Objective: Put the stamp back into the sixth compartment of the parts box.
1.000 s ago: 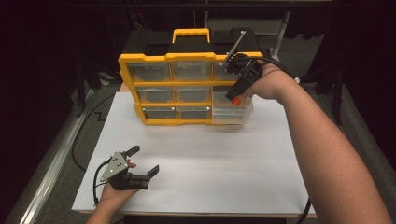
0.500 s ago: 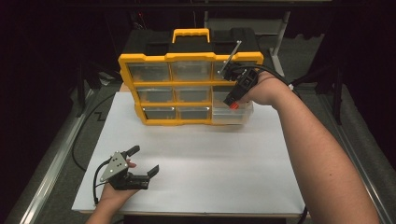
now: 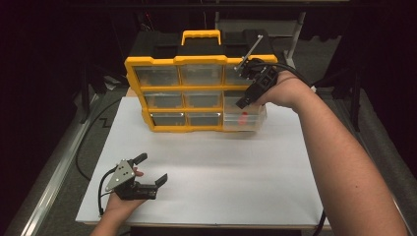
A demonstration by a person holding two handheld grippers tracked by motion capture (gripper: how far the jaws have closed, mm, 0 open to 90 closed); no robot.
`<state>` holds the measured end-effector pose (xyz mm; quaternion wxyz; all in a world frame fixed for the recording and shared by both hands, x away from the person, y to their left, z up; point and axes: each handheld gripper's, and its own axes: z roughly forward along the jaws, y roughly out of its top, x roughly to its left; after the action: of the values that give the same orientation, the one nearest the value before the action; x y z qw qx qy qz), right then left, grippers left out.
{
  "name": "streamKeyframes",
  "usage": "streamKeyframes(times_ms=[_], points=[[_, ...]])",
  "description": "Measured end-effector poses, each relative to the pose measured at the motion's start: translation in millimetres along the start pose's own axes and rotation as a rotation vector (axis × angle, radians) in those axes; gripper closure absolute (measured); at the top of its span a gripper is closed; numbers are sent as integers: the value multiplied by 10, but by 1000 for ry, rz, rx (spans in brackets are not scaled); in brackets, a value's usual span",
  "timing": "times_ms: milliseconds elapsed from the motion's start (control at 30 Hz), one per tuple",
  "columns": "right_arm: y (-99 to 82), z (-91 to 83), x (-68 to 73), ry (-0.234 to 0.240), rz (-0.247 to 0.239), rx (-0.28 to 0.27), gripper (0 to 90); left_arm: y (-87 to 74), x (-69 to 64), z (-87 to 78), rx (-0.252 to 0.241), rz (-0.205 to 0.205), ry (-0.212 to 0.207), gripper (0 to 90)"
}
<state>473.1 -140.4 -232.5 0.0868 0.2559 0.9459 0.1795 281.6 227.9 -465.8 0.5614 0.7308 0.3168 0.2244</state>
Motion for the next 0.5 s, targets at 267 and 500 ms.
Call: streamKeyframes(times_ms=[267,500], points=[[-149,-161,36,-19,12,-2,252,1,-3,7,5,1,-3,6],[-343,-223,72,-10,29,4,186,-1,4,10,7,-2,4,6]])
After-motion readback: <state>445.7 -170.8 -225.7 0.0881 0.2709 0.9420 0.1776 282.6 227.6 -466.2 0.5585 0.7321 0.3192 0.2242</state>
